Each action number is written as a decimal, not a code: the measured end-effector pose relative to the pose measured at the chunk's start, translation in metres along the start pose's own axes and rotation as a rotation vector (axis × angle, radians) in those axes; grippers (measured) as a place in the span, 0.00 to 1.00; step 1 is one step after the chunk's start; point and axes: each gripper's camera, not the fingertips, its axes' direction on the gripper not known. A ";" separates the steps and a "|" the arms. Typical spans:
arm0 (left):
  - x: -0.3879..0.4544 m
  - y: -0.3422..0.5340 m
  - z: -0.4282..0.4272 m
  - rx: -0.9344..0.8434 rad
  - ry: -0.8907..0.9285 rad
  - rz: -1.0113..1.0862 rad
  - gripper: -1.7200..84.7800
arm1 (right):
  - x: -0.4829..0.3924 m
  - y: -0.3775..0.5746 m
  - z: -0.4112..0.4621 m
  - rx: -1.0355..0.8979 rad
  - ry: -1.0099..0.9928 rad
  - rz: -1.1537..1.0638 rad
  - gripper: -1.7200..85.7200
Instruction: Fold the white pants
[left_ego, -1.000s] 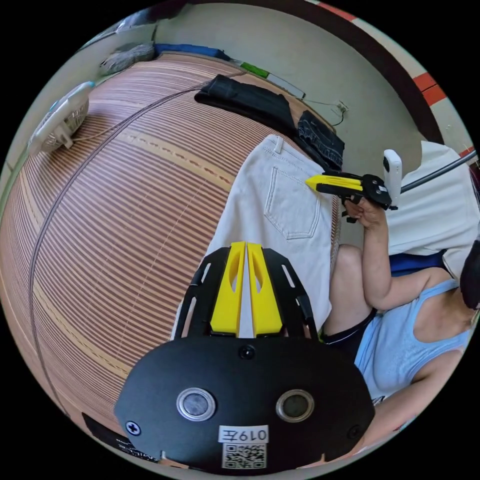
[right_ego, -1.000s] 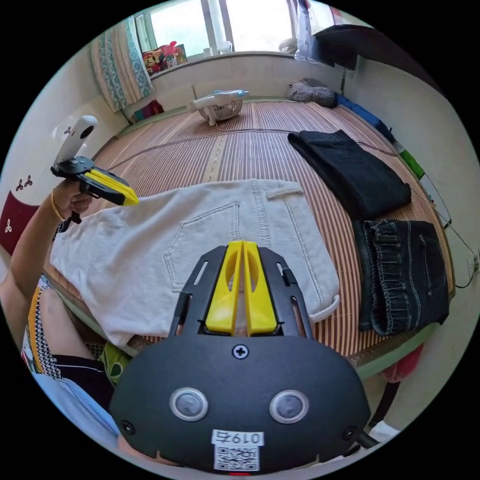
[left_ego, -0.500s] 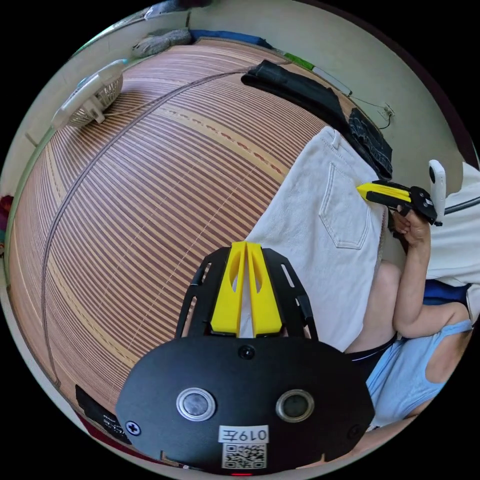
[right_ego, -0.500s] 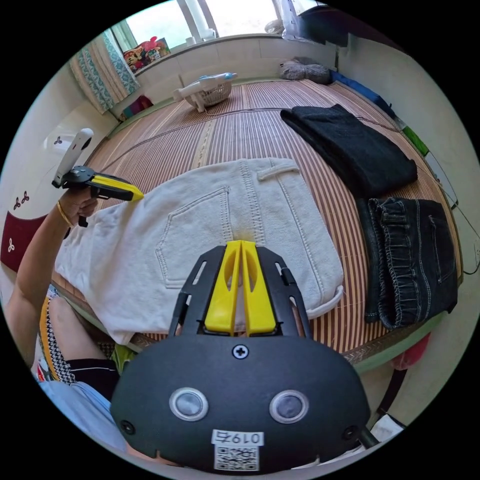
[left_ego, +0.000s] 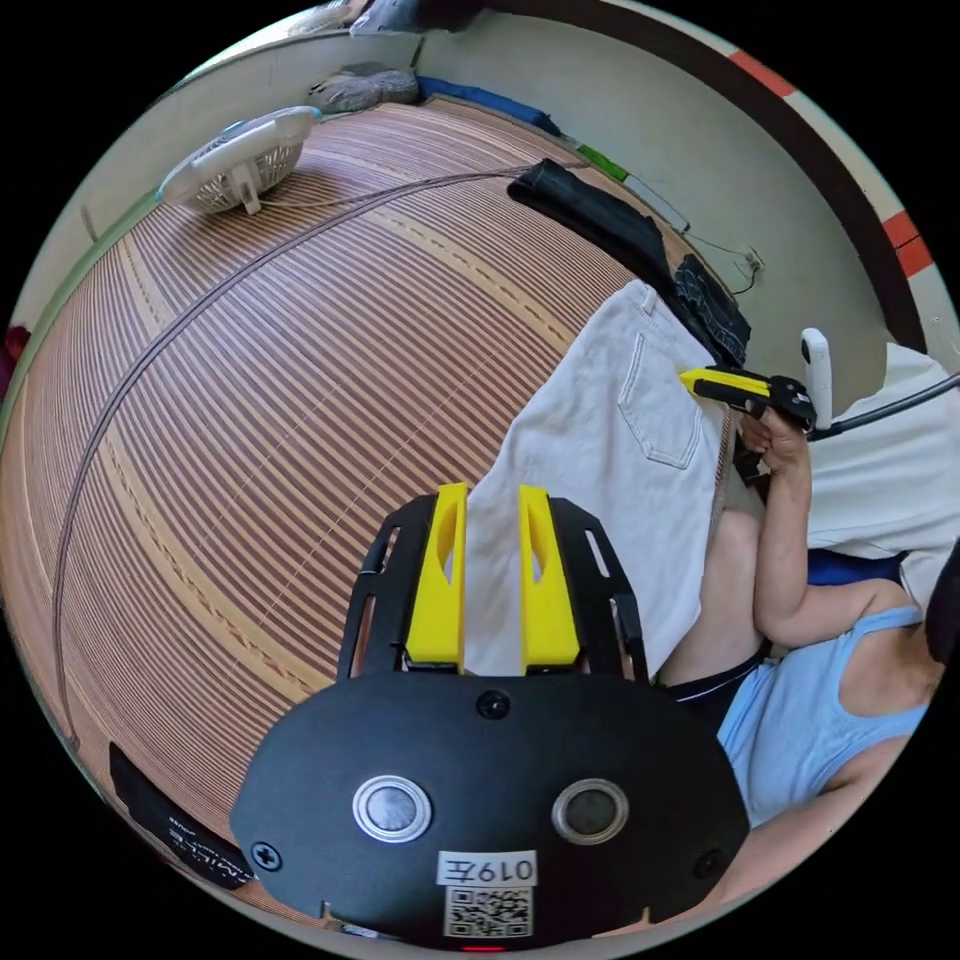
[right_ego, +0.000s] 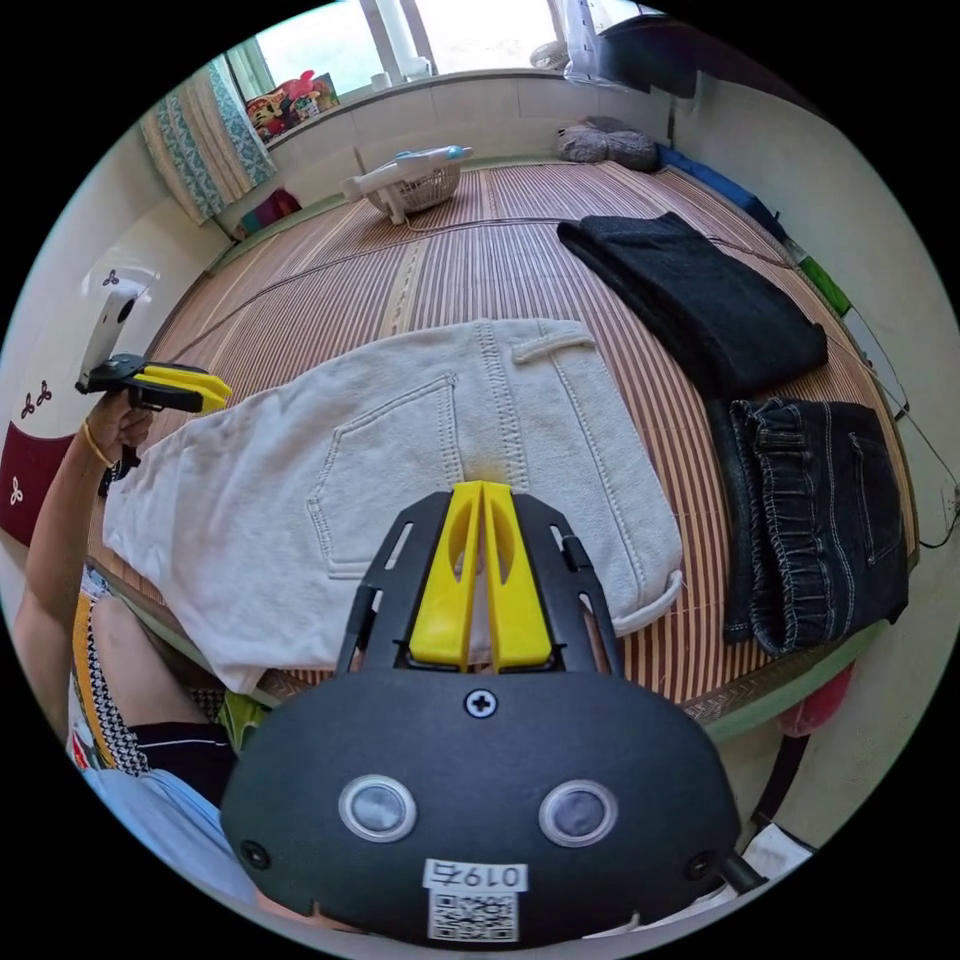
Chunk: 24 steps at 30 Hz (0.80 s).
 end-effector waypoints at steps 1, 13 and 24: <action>-0.005 -0.003 0.001 -0.024 0.033 0.010 0.10 | 0.000 -0.002 0.000 -0.001 0.000 0.004 0.01; -0.003 -0.007 0.023 -0.129 -0.244 0.083 0.04 | 0.005 -0.015 -0.004 -0.013 -0.022 0.011 0.01; -0.038 0.092 -0.029 -0.053 -0.096 0.035 0.05 | -0.003 -0.023 -0.007 -0.024 0.001 0.016 0.01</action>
